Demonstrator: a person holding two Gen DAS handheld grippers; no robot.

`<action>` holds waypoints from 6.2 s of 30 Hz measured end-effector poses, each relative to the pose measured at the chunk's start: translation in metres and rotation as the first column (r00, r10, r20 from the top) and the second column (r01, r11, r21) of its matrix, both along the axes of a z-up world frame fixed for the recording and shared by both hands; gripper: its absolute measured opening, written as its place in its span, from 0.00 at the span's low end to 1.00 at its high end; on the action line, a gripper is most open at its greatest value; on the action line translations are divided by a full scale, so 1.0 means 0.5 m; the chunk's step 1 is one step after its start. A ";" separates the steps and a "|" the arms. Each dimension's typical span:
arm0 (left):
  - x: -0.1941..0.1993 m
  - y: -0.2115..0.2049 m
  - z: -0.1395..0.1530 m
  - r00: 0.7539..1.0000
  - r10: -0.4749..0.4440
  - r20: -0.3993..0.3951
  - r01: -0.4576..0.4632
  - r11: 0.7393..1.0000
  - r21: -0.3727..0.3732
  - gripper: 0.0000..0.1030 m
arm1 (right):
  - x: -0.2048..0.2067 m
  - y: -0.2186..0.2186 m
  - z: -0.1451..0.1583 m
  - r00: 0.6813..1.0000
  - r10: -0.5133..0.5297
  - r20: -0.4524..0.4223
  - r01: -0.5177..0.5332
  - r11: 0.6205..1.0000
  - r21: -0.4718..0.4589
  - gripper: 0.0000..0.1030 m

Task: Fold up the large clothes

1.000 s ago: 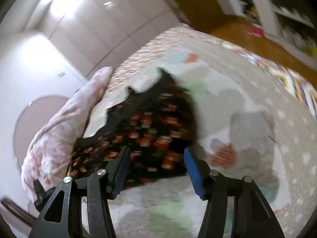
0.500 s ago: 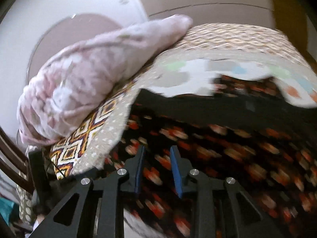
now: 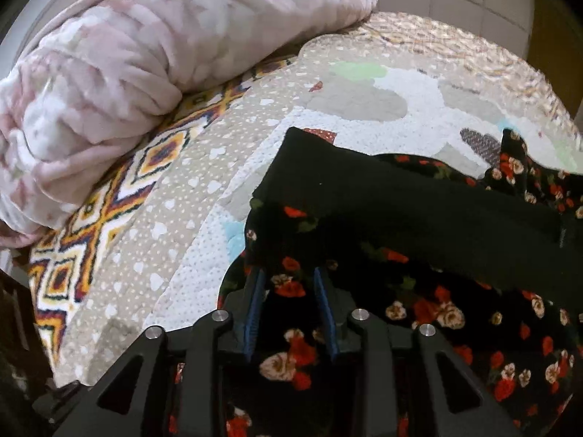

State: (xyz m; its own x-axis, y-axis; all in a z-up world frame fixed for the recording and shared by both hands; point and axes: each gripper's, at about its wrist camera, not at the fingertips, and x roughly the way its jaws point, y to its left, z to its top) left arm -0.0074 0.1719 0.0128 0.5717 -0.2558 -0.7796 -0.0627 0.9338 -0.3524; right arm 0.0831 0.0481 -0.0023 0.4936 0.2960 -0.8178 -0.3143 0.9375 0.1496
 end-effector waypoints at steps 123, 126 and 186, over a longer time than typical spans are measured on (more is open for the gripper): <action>0.024 -0.153 0.230 0.915 -0.321 0.245 0.299 0.946 0.124 0.61 | -0.268 -0.414 0.174 0.934 -0.333 0.129 0.288 0.916 0.278 0.75; 0.048 -0.203 0.203 0.922 -0.350 0.167 0.293 0.911 0.290 0.55 | -0.272 -0.428 0.135 0.937 -0.337 0.091 0.300 0.910 0.287 0.75; 0.218 -0.174 0.143 0.960 -0.241 0.139 0.274 0.909 -0.315 0.31 | -0.203 -0.439 0.256 0.920 -0.353 0.171 0.256 0.871 0.418 0.09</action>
State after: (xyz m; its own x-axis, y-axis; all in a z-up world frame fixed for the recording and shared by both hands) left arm 0.1016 0.0851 0.0843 0.5186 -0.6356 -0.5718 0.2134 0.7439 -0.6333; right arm -0.0186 -0.1714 0.1255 0.7728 0.3625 -0.5209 -0.0932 0.8767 0.4718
